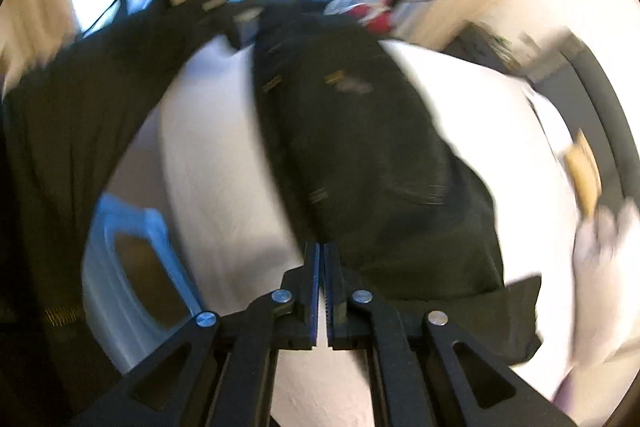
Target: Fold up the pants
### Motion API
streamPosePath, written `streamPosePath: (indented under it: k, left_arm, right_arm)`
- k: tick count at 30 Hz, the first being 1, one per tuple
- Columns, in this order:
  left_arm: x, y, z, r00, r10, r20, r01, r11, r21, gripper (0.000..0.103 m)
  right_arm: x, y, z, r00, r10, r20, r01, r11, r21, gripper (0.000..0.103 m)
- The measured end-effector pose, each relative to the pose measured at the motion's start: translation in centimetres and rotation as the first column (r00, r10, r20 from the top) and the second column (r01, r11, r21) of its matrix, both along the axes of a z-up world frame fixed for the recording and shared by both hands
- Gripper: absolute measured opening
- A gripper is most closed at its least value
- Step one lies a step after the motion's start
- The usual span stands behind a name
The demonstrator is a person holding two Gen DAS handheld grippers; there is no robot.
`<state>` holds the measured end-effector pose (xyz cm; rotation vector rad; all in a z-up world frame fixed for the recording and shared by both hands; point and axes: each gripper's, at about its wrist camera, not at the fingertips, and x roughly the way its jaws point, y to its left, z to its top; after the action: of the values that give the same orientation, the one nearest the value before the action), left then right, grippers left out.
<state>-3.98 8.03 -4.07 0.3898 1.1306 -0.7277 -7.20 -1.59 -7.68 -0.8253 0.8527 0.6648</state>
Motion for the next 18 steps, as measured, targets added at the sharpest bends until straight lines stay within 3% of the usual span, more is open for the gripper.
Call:
streamPosePath:
  k: [1, 2, 3, 7, 8, 10, 12, 15, 18]
  left_arm:
    - [0.2, -0.1, 0.7, 1.000, 0.009, 0.008, -0.009, 1.000, -0.021, 0.000]
    - [0.7, -0.4, 1.7, 0.999, 0.025, 0.023, -0.024, 0.998, -0.059, 0.000]
    - [1.1, -0.8, 2.2, 0.999, 0.035, 0.034, -0.032, 0.996, -0.082, 0.000]
    - [4.2, -3.6, 2.3, 0.996, 0.070, 0.046, -0.063, 0.987, -0.151, 0.000]
    - [5.1, -4.4, 1.9, 0.997, 0.068, 0.033, -0.061, 0.983, -0.172, 0.000]
    - [7.0, -5.8, -0.2, 0.996, 0.081, -0.035, -0.087, 0.974, -0.211, 0.000]
    - [8.1, -6.5, -2.2, 0.990, 0.099, -0.101, -0.118, 0.969, -0.215, 0.000]
    - [8.3, -7.0, -3.9, 0.987, 0.105, -0.120, -0.127, 0.974, -0.187, 0.000]
    - [8.1, -6.4, -4.2, 0.985, 0.118, -0.130, -0.143, 0.967, -0.209, 0.000]
  right_arm:
    - [0.5, -0.4, 0.4, 1.000, -0.027, 0.006, 0.027, 0.999, 0.018, 0.023]
    - [1.2, -0.9, 0.7, 0.998, -0.058, 0.023, 0.057, 0.998, 0.032, 0.045]
    - [1.6, -1.4, 0.9, 0.994, -0.088, 0.065, 0.086, 0.996, 0.035, 0.052]
    - [0.7, -1.0, 0.2, 0.979, -0.046, 0.198, 0.059, 0.996, -0.063, 0.049]
    - [0.0, -0.8, -0.3, 0.973, -0.016, 0.228, 0.038, 0.995, -0.092, 0.040]
    - [-0.7, -0.8, -1.1, 0.965, -0.009, 0.263, 0.042, 0.992, -0.117, 0.037]
    - [-0.8, -1.1, -1.8, 0.960, -0.012, 0.281, 0.053, 0.989, -0.137, 0.034]
    - [-0.6, -1.2, -3.4, 0.957, 0.006, 0.290, 0.053, 0.979, -0.196, 0.031]
    - [-0.5, -1.1, -5.0, 0.959, 0.052, 0.277, 0.019, 0.968, -0.248, 0.028]
